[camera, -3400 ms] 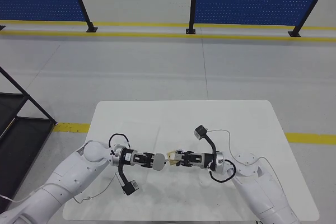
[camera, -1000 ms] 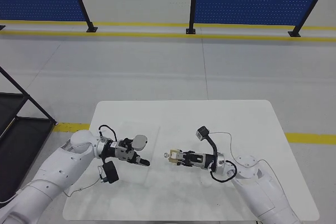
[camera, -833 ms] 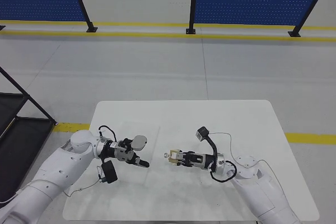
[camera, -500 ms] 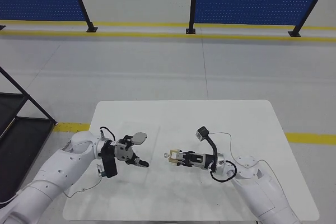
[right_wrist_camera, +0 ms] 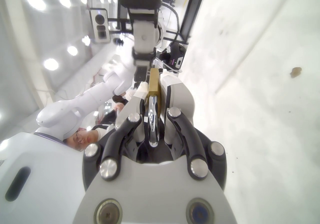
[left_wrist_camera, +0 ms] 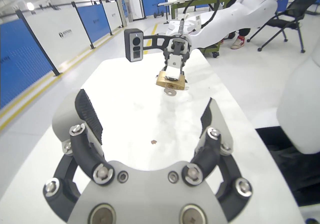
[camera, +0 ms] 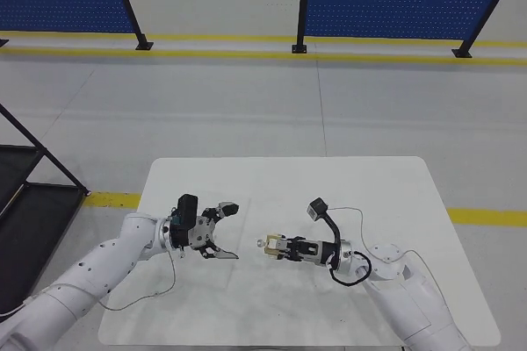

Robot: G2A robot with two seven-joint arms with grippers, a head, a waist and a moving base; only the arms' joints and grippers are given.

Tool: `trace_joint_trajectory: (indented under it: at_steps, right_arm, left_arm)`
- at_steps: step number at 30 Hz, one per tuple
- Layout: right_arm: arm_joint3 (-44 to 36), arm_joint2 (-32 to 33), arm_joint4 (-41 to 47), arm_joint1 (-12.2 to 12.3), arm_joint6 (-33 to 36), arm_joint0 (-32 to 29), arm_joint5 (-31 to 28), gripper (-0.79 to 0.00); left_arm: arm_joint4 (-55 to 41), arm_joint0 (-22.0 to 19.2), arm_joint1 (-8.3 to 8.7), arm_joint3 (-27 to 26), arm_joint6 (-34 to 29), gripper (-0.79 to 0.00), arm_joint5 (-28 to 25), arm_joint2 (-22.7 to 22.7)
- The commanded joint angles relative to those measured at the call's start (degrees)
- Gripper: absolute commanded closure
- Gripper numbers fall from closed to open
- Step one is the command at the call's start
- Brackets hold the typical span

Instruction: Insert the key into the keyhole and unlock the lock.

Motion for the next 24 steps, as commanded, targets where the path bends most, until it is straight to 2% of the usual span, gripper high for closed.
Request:
trace_joint_trajectory:
  at_steps: [1,2,14,17,20,22,24]
  right_arm:
    - [0.0,0.0,0.0,0.0,0.0,0.0,0.0,0.000]
    - [0.0,0.0,0.0,0.0,0.0,0.0,0.0,0.000]
    - [0.0,0.0,0.0,0.0,0.0,0.0,0.0,0.000]
    - [0.0,0.0,0.0,0.0,0.0,0.0,0.0,0.000]
    - [0.0,0.0,0.0,0.0,0.0,0.0,0.0,0.000]
    - [0.0,0.0,0.0,0.0,0.0,0.0,0.0,0.000]
    - [0.0,0.0,0.0,0.0,0.0,0.0,0.0,0.000]
  left_arm:
    - [0.1,-0.2,0.30,-0.7,-2.5,-0.785,-2.5,1.1]
    - [2.3,-0.7,0.62,-0.4,-2.6,-0.785,-2.5,1.8]
    - [0.5,-0.2,0.49,-0.7,-2.4,-0.785,-2.4,1.7]
    - [-12.0,1.0,0.55,1.4,-5.1,-0.785,-2.5,3.7]
    - [-26.9,0.3,1.20,-0.1,-11.2,-0.785,-2.5,8.7]
    - [-37.7,-1.7,2.03,-1.3,-18.5,-0.785,-2.5,12.3]
    - [-49.3,-3.8,2.94,-1.6,-29.0,-0.785,-2.5,15.7]
